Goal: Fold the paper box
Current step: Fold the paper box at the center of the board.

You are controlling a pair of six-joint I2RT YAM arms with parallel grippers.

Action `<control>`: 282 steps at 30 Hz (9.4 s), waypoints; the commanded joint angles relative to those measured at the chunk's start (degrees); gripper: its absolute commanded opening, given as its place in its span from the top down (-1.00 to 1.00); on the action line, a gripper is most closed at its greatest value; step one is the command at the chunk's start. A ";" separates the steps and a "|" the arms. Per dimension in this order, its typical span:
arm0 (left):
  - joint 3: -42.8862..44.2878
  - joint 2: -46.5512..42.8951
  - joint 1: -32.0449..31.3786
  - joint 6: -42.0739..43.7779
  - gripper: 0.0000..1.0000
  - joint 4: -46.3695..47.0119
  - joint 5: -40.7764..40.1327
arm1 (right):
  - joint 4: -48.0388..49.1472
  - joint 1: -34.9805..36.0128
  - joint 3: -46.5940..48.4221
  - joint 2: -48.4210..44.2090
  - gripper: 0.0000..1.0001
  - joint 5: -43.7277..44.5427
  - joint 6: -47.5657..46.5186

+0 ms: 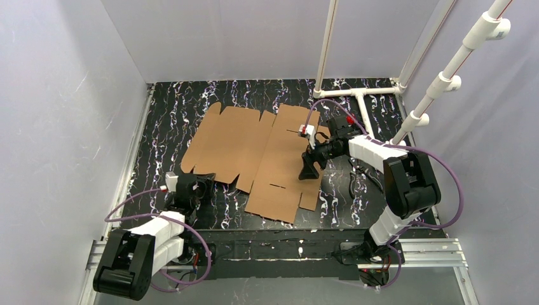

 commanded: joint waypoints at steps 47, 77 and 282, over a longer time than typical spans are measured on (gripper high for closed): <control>15.99 -33.86 1.54 77.92 1.00 -16.07 20.15 | -11.76 -4.92 36.04 18.81 -0.97 4.36 3.03; 20.74 -26.74 1.19 85.85 1.00 -17.38 35.74 | -31.26 10.40 70.08 14.42 -0.97 5.09 -34.09; 45.50 -30.33 -9.78 85.29 1.00 -21.91 29.93 | -14.08 -10.10 33.32 9.55 0.97 -14.27 -5.34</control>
